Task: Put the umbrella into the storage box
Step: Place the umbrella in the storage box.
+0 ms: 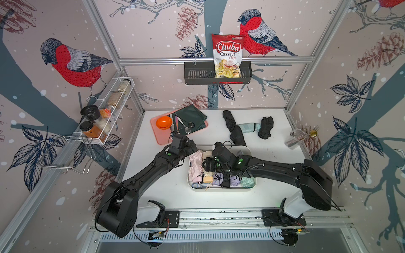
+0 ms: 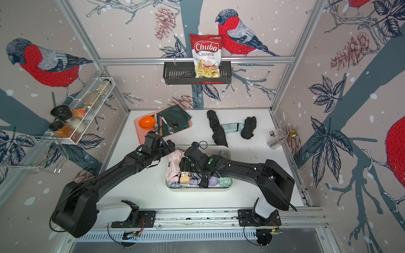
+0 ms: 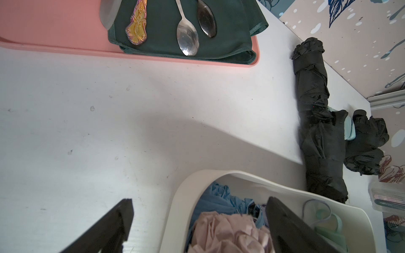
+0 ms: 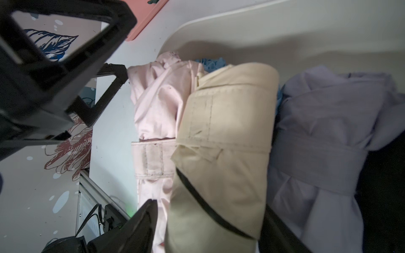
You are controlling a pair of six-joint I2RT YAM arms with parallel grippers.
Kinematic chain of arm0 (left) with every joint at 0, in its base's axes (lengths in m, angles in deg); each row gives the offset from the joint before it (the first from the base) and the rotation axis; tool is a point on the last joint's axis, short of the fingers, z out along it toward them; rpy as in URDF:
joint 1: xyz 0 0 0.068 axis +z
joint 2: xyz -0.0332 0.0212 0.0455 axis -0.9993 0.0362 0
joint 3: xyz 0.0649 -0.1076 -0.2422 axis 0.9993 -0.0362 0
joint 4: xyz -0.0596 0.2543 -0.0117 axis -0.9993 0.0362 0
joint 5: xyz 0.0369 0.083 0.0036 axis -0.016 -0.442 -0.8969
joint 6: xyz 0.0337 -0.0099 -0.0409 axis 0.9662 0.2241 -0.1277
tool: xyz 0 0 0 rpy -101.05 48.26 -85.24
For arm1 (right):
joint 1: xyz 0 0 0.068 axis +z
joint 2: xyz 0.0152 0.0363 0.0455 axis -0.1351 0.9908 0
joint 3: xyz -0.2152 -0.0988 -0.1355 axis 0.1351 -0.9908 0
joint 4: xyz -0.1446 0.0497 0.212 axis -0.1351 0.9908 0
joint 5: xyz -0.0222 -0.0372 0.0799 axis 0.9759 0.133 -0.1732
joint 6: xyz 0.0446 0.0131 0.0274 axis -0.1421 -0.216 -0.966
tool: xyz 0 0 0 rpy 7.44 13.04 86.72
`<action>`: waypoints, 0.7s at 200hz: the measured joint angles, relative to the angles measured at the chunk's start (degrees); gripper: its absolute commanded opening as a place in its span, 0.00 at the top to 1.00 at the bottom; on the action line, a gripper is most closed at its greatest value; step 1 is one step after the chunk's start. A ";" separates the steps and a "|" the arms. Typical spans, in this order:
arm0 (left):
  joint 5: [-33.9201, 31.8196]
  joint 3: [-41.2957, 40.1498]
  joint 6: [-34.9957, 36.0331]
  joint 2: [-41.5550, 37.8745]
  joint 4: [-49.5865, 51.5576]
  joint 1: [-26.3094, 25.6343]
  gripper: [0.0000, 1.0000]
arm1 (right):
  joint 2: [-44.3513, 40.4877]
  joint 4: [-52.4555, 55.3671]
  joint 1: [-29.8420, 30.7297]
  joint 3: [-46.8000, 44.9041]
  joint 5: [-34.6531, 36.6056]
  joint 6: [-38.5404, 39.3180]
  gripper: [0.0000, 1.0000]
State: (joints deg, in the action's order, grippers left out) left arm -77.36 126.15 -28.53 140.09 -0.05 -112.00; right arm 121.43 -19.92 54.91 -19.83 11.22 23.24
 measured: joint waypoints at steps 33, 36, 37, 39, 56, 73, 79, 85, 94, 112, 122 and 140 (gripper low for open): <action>2.38 0.00 0.66 -0.83 0.83 0.02 0.13 | -1.99 0.13 0.31 -1.01 0.50 0.02 0.28; 2.56 0.00 0.79 -0.98 0.87 0.02 0.14 | -2.14 0.26 0.33 -1.16 0.55 0.02 0.28; 2.60 0.00 0.90 -1.05 0.90 0.02 0.14 | -2.16 0.28 0.33 -1.18 0.57 0.02 0.29; 2.69 0.00 0.96 -1.14 0.92 0.02 0.15 | -2.23 0.37 0.35 -1.25 0.66 0.02 0.29; 4.24 -0.13 1.14 -2.05 1.07 0.02 0.23 | -2.82 0.85 0.74 -1.95 1.09 0.02 0.38; 5.70 -0.48 1.44 -2.89 1.42 0.02 0.30 | -3.30 1.42 1.01 -2.40 1.09 0.00 0.45; 6.10 -0.55 1.46 -3.08 1.57 0.02 0.32 | -3.34 1.64 1.05 -2.51 1.14 0.02 0.46; 7.08 -0.55 1.46 -3.26 1.73 0.02 0.34 | -3.37 1.81 1.07 -2.60 1.14 0.04 0.48; 7.96 -0.63 1.64 -3.43 1.77 0.02 0.36 | -3.37 2.16 1.14 -2.73 1.14 0.24 0.50; 9.81 -0.85 1.99 -3.58 2.21 0.02 0.36 | -2.91 2.51 1.29 -2.80 1.14 1.40 0.52; 10.40 -0.94 2.21 -3.58 2.54 0.02 0.36 | -2.32 2.51 1.29 -2.80 1.14 1.77 0.52; 11.61 -1.05 2.47 -3.43 2.58 0.00 0.37 | -0.55 2.73 1.29 -2.60 1.11 3.37 0.56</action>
State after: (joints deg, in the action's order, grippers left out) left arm -65.76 125.10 -26.06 136.66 2.53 -112.00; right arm 120.89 -17.19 56.20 -22.43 12.34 26.61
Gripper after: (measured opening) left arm 0.635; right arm 0.471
